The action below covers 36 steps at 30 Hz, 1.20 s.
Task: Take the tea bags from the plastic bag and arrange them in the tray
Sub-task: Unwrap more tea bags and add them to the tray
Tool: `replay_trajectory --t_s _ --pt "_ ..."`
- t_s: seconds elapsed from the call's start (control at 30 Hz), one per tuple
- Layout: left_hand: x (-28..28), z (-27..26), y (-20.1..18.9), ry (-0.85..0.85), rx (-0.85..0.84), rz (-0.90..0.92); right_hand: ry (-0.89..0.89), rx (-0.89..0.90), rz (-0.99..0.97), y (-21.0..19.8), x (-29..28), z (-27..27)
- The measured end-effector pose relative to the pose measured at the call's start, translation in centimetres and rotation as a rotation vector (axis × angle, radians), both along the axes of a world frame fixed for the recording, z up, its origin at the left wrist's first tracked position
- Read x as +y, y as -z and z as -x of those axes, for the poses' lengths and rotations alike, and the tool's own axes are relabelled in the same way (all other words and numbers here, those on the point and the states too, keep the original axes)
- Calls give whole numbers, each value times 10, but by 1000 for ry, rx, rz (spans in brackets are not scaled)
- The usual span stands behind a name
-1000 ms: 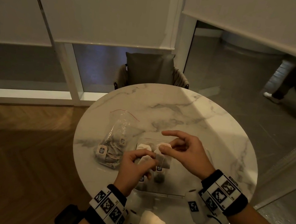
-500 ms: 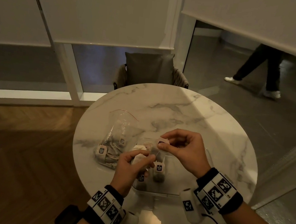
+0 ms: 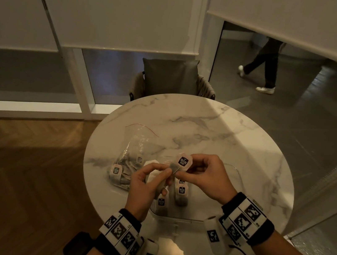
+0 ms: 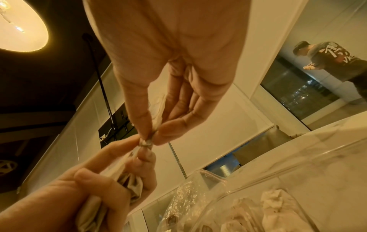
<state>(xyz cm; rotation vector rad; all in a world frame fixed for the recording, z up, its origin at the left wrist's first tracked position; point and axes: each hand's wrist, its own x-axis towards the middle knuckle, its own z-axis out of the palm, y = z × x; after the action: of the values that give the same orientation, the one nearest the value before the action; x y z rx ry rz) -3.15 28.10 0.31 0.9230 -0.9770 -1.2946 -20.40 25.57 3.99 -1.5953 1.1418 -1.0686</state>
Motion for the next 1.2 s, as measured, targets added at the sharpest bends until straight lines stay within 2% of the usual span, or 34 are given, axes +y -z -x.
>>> replay_trajectory --t_s 0.27,0.37,0.53,0.77,0.87,1.03,1.13,1.2 --pt "-1 -2 2 -6 -64 17 31 29 11 3 0 1" --pt "-2 -3 5 -6 -68 -5 -20 44 -21 1 1 0" --pt "-2 -7 8 -21 -123 0 9 236 12 -11 -3 6" --pt "-3 -7 7 5 -101 -7 7 226 11 -21 -11 9" --pt "-7 -9 11 48 -156 -29 -55 265 5 -25 -14 7" --pt "-14 -10 12 143 -303 -29 -125 439 73 -28 -20 3" --pt "-16 -10 14 103 -238 -138 -129 545 72 -24 -32 8" --pt "-18 -8 16 43 -155 -228 -205 686 38 -18 -42 14"
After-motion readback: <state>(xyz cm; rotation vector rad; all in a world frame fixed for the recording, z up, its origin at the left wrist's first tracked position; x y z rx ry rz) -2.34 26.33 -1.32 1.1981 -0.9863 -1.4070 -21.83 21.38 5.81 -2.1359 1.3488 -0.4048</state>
